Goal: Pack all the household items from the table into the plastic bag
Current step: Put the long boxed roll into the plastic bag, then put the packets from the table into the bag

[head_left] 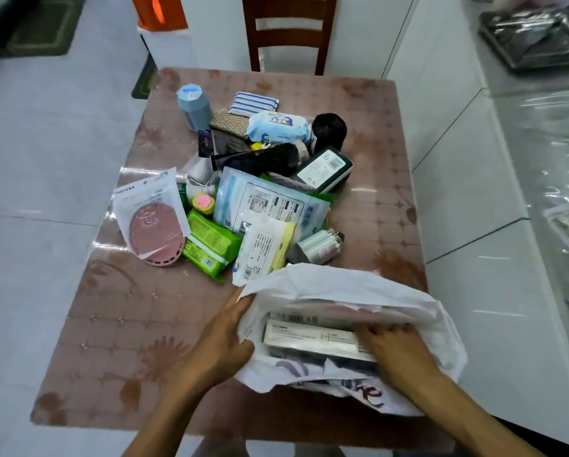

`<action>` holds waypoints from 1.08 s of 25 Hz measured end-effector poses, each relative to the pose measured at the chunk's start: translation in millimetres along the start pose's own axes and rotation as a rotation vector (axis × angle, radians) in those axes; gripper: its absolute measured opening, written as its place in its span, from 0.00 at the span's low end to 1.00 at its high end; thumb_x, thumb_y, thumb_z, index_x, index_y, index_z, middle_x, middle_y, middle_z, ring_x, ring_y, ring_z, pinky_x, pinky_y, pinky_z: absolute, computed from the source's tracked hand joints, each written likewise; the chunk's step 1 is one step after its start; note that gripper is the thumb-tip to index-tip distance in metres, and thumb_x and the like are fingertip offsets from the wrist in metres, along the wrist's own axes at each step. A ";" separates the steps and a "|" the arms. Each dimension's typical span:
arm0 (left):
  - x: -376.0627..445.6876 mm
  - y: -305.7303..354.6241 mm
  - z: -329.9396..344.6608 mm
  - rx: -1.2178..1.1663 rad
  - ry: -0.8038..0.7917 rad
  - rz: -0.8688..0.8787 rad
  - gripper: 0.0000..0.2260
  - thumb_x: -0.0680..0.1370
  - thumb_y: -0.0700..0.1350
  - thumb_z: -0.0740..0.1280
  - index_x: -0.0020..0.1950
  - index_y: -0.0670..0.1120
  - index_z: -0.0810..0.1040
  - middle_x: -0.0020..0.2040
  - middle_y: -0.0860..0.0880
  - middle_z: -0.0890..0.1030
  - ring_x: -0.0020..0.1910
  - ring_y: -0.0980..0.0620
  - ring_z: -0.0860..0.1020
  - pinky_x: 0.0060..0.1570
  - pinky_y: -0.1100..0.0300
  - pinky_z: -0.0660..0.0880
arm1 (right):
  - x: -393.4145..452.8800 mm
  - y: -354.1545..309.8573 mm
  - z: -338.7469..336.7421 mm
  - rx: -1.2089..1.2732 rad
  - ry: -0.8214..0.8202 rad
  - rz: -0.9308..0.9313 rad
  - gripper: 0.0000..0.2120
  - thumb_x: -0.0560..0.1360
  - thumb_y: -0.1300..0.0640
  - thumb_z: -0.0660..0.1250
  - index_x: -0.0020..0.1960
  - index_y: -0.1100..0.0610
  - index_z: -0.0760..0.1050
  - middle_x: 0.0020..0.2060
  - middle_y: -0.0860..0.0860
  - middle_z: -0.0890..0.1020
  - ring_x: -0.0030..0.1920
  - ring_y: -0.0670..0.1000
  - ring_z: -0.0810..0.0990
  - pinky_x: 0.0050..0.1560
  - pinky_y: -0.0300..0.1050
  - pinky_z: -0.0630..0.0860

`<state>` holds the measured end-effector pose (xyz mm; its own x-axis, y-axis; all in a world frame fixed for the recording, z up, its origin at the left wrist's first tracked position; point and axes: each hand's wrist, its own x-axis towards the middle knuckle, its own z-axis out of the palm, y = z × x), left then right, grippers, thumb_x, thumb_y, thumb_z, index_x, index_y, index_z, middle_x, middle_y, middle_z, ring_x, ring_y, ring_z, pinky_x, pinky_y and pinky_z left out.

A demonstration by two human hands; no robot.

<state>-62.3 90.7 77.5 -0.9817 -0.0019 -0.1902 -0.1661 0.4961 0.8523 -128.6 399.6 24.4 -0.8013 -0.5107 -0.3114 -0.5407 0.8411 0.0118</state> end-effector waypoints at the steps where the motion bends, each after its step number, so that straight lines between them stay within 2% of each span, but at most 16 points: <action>1: 0.2 2.8 0.2 0.002 -0.014 0.018 0.41 0.64 0.32 0.64 0.68 0.68 0.61 0.68 0.78 0.60 0.67 0.78 0.58 0.60 0.81 0.58 | -3.6 -1.2 1.9 -0.013 0.004 -0.044 0.30 0.66 0.48 0.73 0.66 0.52 0.71 0.51 0.57 0.83 0.44 0.61 0.83 0.44 0.55 0.81; 4: 3.7 8.0 6.6 0.010 -0.067 0.051 0.42 0.65 0.35 0.64 0.66 0.75 0.61 0.67 0.78 0.62 0.66 0.75 0.63 0.58 0.79 0.62 | 0.8 -2.3 8.9 -0.089 -0.045 0.019 0.20 0.65 0.57 0.73 0.56 0.55 0.77 0.49 0.60 0.82 0.44 0.64 0.81 0.38 0.57 0.81; 6: 3.0 8.4 11.8 0.018 -0.065 0.044 0.36 0.66 0.39 0.64 0.67 0.71 0.64 0.66 0.71 0.67 0.64 0.70 0.68 0.55 0.77 0.67 | 5.7 -8.7 -1.0 -0.096 -0.176 0.061 0.15 0.63 0.58 0.76 0.49 0.57 0.80 0.48 0.61 0.82 0.44 0.64 0.81 0.36 0.57 0.80; 7: 2.8 6.4 13.2 0.037 -0.029 0.034 0.32 0.66 0.41 0.64 0.66 0.67 0.67 0.64 0.66 0.70 0.61 0.67 0.72 0.52 0.75 0.69 | 4.8 -13.3 -17.7 -0.066 -0.169 0.039 0.11 0.65 0.56 0.74 0.47 0.56 0.81 0.46 0.59 0.83 0.42 0.62 0.82 0.36 0.55 0.81; 9: 3.1 0.2 14.2 0.090 0.052 0.003 0.26 0.67 0.42 0.66 0.62 0.61 0.70 0.59 0.61 0.72 0.54 0.60 0.76 0.44 0.71 0.72 | 8.3 -30.9 -66.8 0.173 0.010 -0.125 0.08 0.72 0.51 0.66 0.47 0.52 0.81 0.43 0.52 0.85 0.40 0.53 0.83 0.37 0.50 0.81; 10: 4.3 -1.2 14.1 0.113 0.066 -0.003 0.24 0.67 0.42 0.66 0.60 0.60 0.70 0.58 0.59 0.73 0.49 0.58 0.77 0.40 0.69 0.73 | 21.9 -44.7 -93.1 0.315 0.175 -0.193 0.08 0.74 0.51 0.64 0.48 0.51 0.80 0.42 0.49 0.85 0.39 0.50 0.82 0.37 0.47 0.80; 12: 7.4 -0.5 16.4 0.154 0.034 0.001 0.23 0.68 0.42 0.65 0.59 0.60 0.68 0.55 0.57 0.73 0.42 0.56 0.76 0.35 0.61 0.75 | 70.7 -73.1 -126.0 0.529 0.459 -0.239 0.08 0.73 0.57 0.66 0.52 0.53 0.79 0.44 0.50 0.84 0.43 0.52 0.81 0.40 0.49 0.79; 13: 8.1 0.7 17.9 0.172 0.017 0.001 0.23 0.67 0.42 0.64 0.59 0.60 0.66 0.53 0.56 0.74 0.39 0.54 0.76 0.34 0.55 0.76 | 103.9 -88.0 -134.3 0.489 0.465 -0.221 0.15 0.72 0.61 0.67 0.57 0.54 0.77 0.52 0.53 0.83 0.51 0.57 0.80 0.47 0.55 0.79; 14: 9.0 1.2 18.8 0.185 0.011 0.003 0.24 0.67 0.41 0.64 0.59 0.60 0.66 0.52 0.55 0.74 0.38 0.53 0.76 0.34 0.52 0.76 | 138.7 -102.9 -135.4 0.306 0.344 -0.247 0.24 0.71 0.65 0.67 0.66 0.54 0.72 0.63 0.55 0.78 0.63 0.62 0.74 0.58 0.62 0.74; 15: 9.4 1.4 19.8 0.192 0.007 0.007 0.24 0.68 0.41 0.64 0.60 0.60 0.66 0.53 0.54 0.74 0.39 0.52 0.77 0.35 0.50 0.76 | 168.4 -113.2 -125.6 0.046 0.151 -0.336 0.31 0.72 0.66 0.66 0.73 0.51 0.64 0.73 0.55 0.67 0.73 0.64 0.62 0.67 0.68 0.63; 17: 11.4 0.4 21.1 0.191 0.003 0.020 0.26 0.68 0.41 0.65 0.63 0.60 0.66 0.59 0.54 0.74 0.44 0.50 0.78 0.38 0.49 0.77 | 207.1 -122.7 -104.6 -0.458 -0.069 -0.543 0.32 0.78 0.61 0.62 0.77 0.47 0.53 0.79 0.52 0.53 0.78 0.61 0.45 0.73 0.70 0.44; 18: 11.5 -1.0 21.0 0.183 -0.001 0.025 0.27 0.68 0.41 0.64 0.64 0.59 0.66 0.61 0.55 0.73 0.46 0.50 0.78 0.39 0.50 0.77 | 215.8 -125.9 -95.9 -0.595 -0.087 -0.606 0.30 0.79 0.59 0.61 0.77 0.47 0.54 0.78 0.52 0.54 0.78 0.60 0.45 0.73 0.69 0.41; 20: 10.8 -5.1 20.9 0.149 0.013 0.025 0.28 0.67 0.41 0.62 0.66 0.59 0.66 0.65 0.55 0.72 0.50 0.50 0.78 0.43 0.52 0.77 | 223.3 -126.6 -88.2 -0.622 -0.010 -0.645 0.24 0.78 0.58 0.61 0.73 0.53 0.61 0.73 0.54 0.65 0.74 0.59 0.58 0.73 0.67 0.49; 23: 9.7 -13.3 21.5 0.098 0.045 -0.023 0.33 0.66 0.43 0.62 0.72 0.59 0.66 0.73 0.55 0.69 0.61 0.51 0.76 0.52 0.56 0.76 | 215.9 -108.8 -113.5 -0.245 0.115 -0.568 0.25 0.68 0.50 0.71 0.62 0.57 0.70 0.57 0.56 0.76 0.57 0.58 0.73 0.59 0.55 0.67; 26: 7.5 -19.8 20.0 0.084 -0.023 -0.085 0.38 0.68 0.45 0.65 0.77 0.57 0.59 0.77 0.52 0.63 0.67 0.52 0.71 0.59 0.57 0.74 | 154.1 -60.7 -155.1 0.384 0.346 -0.200 0.32 0.63 0.48 0.74 0.64 0.52 0.70 0.53 0.50 0.77 0.49 0.54 0.76 0.46 0.48 0.73; 27: 6.2 -19.4 19.3 0.055 -0.038 -0.089 0.39 0.67 0.45 0.65 0.78 0.56 0.58 0.78 0.51 0.62 0.69 0.52 0.70 0.61 0.59 0.72 | 121.4 -41.6 -164.4 0.633 0.352 -0.101 0.32 0.62 0.50 0.74 0.65 0.47 0.70 0.52 0.46 0.77 0.48 0.50 0.76 0.42 0.45 0.75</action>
<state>-63.4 97.8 50.4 -0.9590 -0.0152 -0.2830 -0.2457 0.5426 0.8032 -245.5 273.4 142.3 -0.8480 -0.5283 0.0427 -0.4496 0.6742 -0.5859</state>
